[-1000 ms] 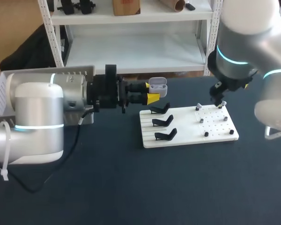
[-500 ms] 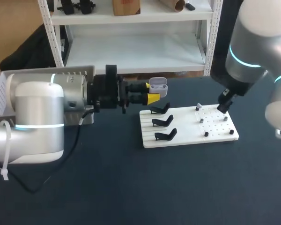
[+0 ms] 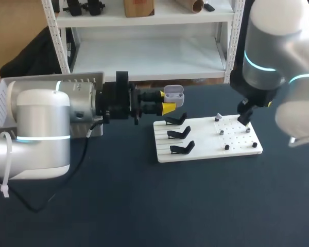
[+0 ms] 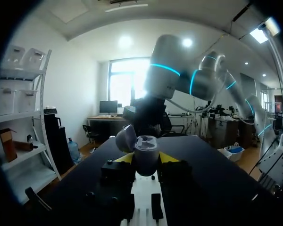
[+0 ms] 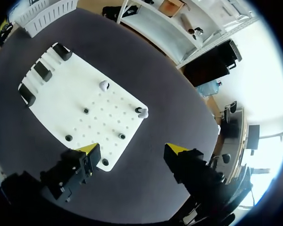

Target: Pick up each earbud case from the left stands, insert the matching earbuds, close the lid, and place the case in the box.

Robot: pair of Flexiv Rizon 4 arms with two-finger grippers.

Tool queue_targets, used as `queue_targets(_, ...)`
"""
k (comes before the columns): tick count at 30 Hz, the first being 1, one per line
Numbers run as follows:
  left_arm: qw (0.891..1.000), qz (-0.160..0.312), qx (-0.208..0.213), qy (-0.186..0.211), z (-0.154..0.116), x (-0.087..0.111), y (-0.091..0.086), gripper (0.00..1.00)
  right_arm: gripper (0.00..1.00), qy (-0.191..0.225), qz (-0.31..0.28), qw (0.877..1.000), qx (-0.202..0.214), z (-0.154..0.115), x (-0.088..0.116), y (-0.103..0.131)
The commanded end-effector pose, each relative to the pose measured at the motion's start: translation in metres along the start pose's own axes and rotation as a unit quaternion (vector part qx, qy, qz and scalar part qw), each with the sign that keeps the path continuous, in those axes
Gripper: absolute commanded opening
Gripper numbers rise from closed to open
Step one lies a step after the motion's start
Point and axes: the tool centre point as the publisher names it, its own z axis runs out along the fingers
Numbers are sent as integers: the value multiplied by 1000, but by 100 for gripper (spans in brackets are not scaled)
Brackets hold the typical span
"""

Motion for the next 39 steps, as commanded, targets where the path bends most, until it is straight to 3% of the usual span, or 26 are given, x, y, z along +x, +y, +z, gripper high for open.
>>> queue_targets(1,1000,1,-3,-2,0,0,-2,0,58,14,9,1000,-1,9,-11,0)
queue_targets(4,1000,1,-3,-2,0,0,-2,0,49,15,14,1000,-5,14,-15,0)
queue_targets(10,1000,1,-3,-2,0,0,-2,0,44,17,24,999,-39,18,-21,2)
queue_targets(39,1000,1,-3,-2,0,0,-2,0,44,29,25,998,-60,52,-27,-14)
